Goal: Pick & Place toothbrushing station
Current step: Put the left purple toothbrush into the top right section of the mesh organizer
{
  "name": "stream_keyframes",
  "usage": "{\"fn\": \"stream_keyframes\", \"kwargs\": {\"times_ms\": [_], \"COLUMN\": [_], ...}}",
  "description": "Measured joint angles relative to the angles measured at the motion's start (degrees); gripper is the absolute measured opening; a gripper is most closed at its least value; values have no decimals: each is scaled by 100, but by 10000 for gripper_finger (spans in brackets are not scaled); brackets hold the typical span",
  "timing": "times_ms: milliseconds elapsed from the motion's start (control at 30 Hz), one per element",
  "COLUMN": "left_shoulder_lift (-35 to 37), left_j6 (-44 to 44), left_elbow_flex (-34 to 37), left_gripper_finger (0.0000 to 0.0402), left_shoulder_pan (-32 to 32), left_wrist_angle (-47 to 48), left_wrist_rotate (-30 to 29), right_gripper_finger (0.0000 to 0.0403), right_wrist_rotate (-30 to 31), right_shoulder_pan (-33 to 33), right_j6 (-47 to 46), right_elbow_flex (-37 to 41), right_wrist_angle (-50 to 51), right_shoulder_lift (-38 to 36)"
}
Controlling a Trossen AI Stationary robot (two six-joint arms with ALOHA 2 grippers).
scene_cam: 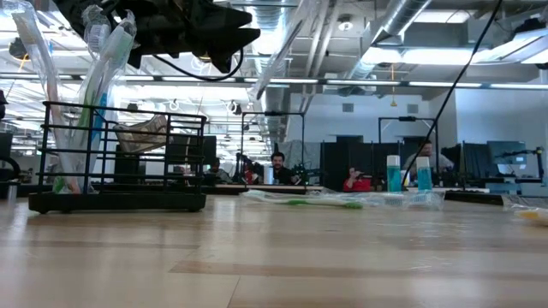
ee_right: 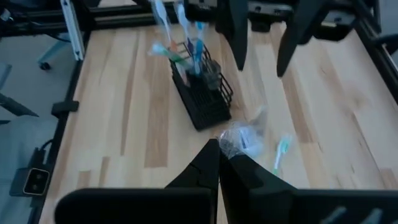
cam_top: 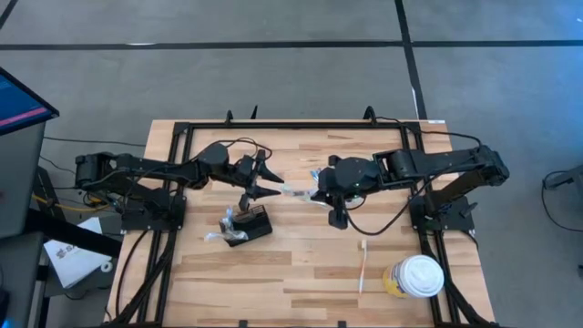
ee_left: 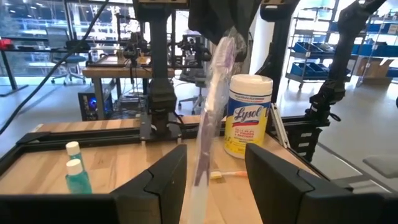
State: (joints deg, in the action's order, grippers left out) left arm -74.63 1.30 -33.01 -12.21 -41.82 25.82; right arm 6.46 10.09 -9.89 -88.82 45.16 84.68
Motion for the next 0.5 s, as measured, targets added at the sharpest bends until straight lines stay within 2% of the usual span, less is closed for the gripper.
{"fn": "stream_keyframes", "kwargs": {"times_ms": [500], "left_shoulder_lift": [0], "left_j6": [48], "left_elbow_flex": [0], "left_gripper_finger": [158], "left_shoulder_pan": [37], "left_wrist_angle": [4], "left_wrist_rotate": [-4], "right_gripper_finger": [0], "right_wrist_rotate": [-89], "right_shoulder_pan": [9], "right_j6": [570], "right_elbow_flex": [0], "right_wrist_angle": [-931], "right_shoulder_lift": [0]}}
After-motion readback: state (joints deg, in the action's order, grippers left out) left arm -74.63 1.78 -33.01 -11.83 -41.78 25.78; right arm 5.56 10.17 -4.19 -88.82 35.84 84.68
